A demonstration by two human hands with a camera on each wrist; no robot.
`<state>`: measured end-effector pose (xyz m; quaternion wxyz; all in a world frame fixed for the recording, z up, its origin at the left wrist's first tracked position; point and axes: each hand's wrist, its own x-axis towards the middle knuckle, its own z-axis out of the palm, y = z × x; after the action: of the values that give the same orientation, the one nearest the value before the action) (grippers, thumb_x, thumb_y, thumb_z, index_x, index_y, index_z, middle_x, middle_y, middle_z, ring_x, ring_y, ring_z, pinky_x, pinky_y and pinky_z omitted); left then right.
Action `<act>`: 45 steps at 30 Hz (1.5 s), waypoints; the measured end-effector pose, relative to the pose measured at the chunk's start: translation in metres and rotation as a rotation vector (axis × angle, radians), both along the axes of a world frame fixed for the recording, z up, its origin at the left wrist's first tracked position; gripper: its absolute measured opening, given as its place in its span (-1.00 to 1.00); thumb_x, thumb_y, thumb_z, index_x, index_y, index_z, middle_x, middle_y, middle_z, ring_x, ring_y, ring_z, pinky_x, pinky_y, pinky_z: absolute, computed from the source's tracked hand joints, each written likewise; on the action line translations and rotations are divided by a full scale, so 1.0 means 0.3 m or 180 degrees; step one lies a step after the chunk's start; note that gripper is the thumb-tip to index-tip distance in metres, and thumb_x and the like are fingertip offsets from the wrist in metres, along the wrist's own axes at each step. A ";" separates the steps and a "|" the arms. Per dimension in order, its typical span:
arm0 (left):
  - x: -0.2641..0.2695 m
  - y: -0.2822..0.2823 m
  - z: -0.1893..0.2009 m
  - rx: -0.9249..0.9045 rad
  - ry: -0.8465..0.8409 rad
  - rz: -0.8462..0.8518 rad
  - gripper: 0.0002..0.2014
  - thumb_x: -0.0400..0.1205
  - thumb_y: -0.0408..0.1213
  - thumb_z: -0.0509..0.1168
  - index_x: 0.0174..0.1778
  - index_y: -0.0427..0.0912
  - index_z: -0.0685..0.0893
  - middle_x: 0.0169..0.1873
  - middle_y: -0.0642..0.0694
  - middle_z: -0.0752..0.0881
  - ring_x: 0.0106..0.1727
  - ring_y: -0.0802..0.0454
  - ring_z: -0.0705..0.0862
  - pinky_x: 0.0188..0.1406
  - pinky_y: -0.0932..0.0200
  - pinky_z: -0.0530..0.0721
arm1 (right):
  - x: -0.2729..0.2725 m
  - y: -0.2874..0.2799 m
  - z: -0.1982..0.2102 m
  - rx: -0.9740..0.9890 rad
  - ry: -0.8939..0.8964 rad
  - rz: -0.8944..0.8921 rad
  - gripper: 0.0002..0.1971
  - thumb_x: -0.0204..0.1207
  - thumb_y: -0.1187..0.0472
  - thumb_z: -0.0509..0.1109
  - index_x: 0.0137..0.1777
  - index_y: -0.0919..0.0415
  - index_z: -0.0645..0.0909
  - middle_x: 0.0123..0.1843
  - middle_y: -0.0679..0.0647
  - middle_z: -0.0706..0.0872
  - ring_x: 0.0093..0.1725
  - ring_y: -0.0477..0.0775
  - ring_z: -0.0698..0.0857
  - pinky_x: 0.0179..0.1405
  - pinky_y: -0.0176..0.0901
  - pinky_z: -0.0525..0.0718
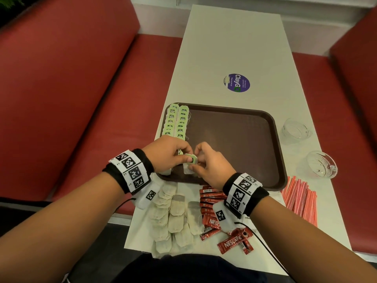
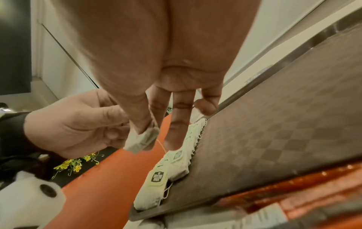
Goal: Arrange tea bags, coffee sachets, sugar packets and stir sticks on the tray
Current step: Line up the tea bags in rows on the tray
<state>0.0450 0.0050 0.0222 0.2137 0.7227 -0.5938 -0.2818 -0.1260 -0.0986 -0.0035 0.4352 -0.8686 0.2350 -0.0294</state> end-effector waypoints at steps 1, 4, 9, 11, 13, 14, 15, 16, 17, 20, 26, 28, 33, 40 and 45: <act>-0.001 0.004 -0.002 -0.0021 0.0021 0.0068 -0.92 0.63 -0.11 0.45 -0.03 0.01 0.79 -0.44 0.13 0.65 -0.44 0.21 0.50 -0.40 0.37 0.42 | 0.002 -0.001 -0.001 -0.0001 -0.0004 0.0003 -0.69 0.59 0.16 0.48 0.08 0.04 0.35 -0.33 -0.06 0.79 -0.34 -0.05 0.72 -0.16 0.02 0.71; 0.005 0.025 -0.007 -0.0053 0.0013 0.0186 -0.93 0.65 -0.15 0.43 -0.04 -0.04 0.77 -0.50 0.20 0.55 -0.44 0.35 0.52 -0.42 0.44 0.38 | 0.013 -0.001 -0.005 -0.0028 -0.0006 0.0029 -0.67 0.59 0.12 0.50 0.10 0.01 0.35 -0.24 -0.10 0.84 -0.32 -0.16 0.72 -0.16 -0.16 0.66; 0.023 0.049 -0.028 -0.0126 0.0049 0.0470 -0.94 0.68 -0.18 0.39 0.02 -0.04 0.72 -0.38 0.17 0.63 -0.39 0.37 0.54 -0.33 0.39 0.42 | 0.007 0.007 -0.019 0.0057 0.0164 0.0031 -0.60 0.53 0.03 0.55 0.21 -0.03 0.40 -0.15 -0.15 0.83 -0.20 -0.15 0.75 -0.05 -0.08 0.72; 0.042 0.054 -0.042 0.0054 -0.0115 0.0535 -0.90 0.69 -0.15 0.38 0.07 -0.01 0.72 -0.26 0.13 0.69 -0.29 0.30 0.58 -0.20 0.28 0.54 | -0.006 0.012 -0.027 -0.0047 0.0428 0.0284 -0.58 0.49 -0.02 0.57 0.22 -0.04 0.44 -0.14 -0.18 0.81 -0.19 -0.17 0.71 -0.03 -0.05 0.71; 0.056 0.053 -0.061 0.0489 -0.0267 0.0418 -0.86 0.68 -0.11 0.38 0.13 0.01 0.72 -0.15 0.07 0.72 -0.17 0.14 0.63 -0.09 0.20 0.58 | -0.021 0.019 -0.036 -0.0269 0.0766 0.0628 -0.60 0.43 -0.10 0.59 0.14 -0.08 0.50 -0.15 -0.18 0.78 -0.11 -0.15 0.68 0.03 0.00 0.71; 0.058 0.050 -0.073 0.0702 -0.0341 0.0329 -0.84 0.68 -0.09 0.38 0.15 0.01 0.72 -0.11 0.05 0.73 -0.14 0.10 0.65 -0.07 0.20 0.59 | -0.029 0.024 -0.038 -0.0385 0.0914 0.0775 -0.61 0.39 -0.14 0.60 0.09 -0.10 0.53 -0.17 -0.17 0.76 -0.07 -0.13 0.65 0.05 0.03 0.70; 0.059 0.044 -0.089 0.0847 -0.0417 0.0266 -0.82 0.68 -0.09 0.38 0.16 0.00 0.73 -0.09 0.03 0.75 -0.11 0.07 0.66 -0.05 0.19 0.60 | -0.036 0.030 -0.037 -0.0485 0.1036 0.0908 -0.61 0.36 -0.17 0.61 0.06 -0.10 0.56 -0.18 -0.16 0.73 -0.03 -0.10 0.60 0.06 0.04 0.68; 0.059 0.038 -0.103 0.0913 -0.0475 0.0253 -0.81 0.68 -0.09 0.38 0.18 0.00 0.73 -0.08 0.01 0.76 -0.08 0.05 0.68 -0.02 0.17 0.63 | -0.041 0.037 -0.036 -0.0586 0.1142 0.1037 -0.60 0.33 -0.20 0.62 0.05 -0.09 0.59 -0.17 -0.15 0.71 -0.01 -0.07 0.56 0.05 0.02 0.65; 0.061 0.031 -0.115 0.0926 -0.0502 0.0314 -0.80 0.67 -0.09 0.38 0.18 0.00 0.74 -0.05 0.01 0.77 -0.05 0.03 0.69 0.02 0.15 0.65 | -0.046 0.046 -0.035 -0.0708 0.1244 0.1171 -0.57 0.32 -0.24 0.61 0.07 -0.09 0.61 -0.15 -0.15 0.67 0.00 -0.04 0.52 0.04 -0.01 0.62; 0.077 0.004 -0.133 0.0831 -0.0503 0.0681 -0.79 0.64 -0.06 0.42 0.16 0.02 0.77 0.00 0.05 0.77 0.04 0.05 0.70 0.10 0.15 0.65 | -0.057 0.069 -0.036 -0.1075 0.1494 0.1508 -0.52 0.29 -0.32 0.58 0.09 -0.08 0.65 -0.05 -0.13 0.61 0.03 -0.02 0.42 0.02 -0.03 0.51; 0.083 -0.047 -0.124 0.0773 -0.0719 0.0894 -0.72 0.55 0.01 0.50 0.13 0.06 0.73 -0.05 0.11 0.70 0.01 0.07 0.67 0.06 0.10 0.64 | -0.083 0.098 -0.050 -0.1412 0.1631 0.1683 -0.65 0.41 -0.26 0.52 0.07 -0.08 0.73 0.04 -0.08 0.64 0.05 0.00 0.40 0.02 -0.01 0.44; 0.074 -0.049 -0.124 0.0730 -0.0902 0.0825 -0.75 0.52 0.04 0.51 0.04 0.08 0.70 -0.05 0.11 0.67 0.00 0.05 0.67 0.02 0.07 0.64 | -0.086 0.099 -0.050 -0.1394 0.1595 0.1651 -0.70 0.47 -0.22 0.49 0.05 -0.07 0.76 0.04 -0.07 0.66 0.07 0.01 0.42 0.05 0.00 0.46; 0.027 -0.038 -0.137 0.1241 -0.1305 0.0166 -0.67 0.39 0.10 0.58 -0.01 0.15 0.69 -0.02 0.15 0.56 0.04 0.06 0.62 0.04 0.00 0.70 | -0.086 0.091 -0.053 -0.1278 0.1492 0.1632 -0.76 0.54 -0.14 0.43 0.06 -0.05 0.77 0.06 -0.07 0.70 0.11 0.05 0.47 0.11 0.02 0.49; 0.035 -0.069 -0.146 0.1272 -0.1472 0.0154 -0.70 0.46 -0.02 0.53 0.08 0.13 0.68 0.10 0.08 0.58 0.16 -0.02 0.63 0.05 0.01 0.66 | -0.098 0.066 -0.053 -0.0749 0.1201 0.1341 -0.92 0.48 0.03 0.48 -0.10 -0.09 0.63 -0.14 -0.17 0.67 -0.02 -0.07 0.50 0.10 -0.01 0.64; 0.039 -0.067 -0.148 0.1264 -0.1411 0.0181 -0.68 0.45 0.03 0.54 0.08 0.13 0.68 0.10 0.09 0.58 0.14 -0.01 0.63 0.07 0.00 0.67 | -0.104 0.052 -0.034 -0.0510 0.1107 0.1204 -0.88 0.48 0.13 0.50 -0.02 0.00 0.66 -0.08 -0.11 0.75 -0.08 -0.05 0.68 0.01 -0.06 0.71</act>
<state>0.0566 -0.0151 -0.0224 -0.0589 0.8107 -0.5387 -0.2216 -0.1573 -0.0829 -0.0136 0.3159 -0.9208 0.1367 0.1836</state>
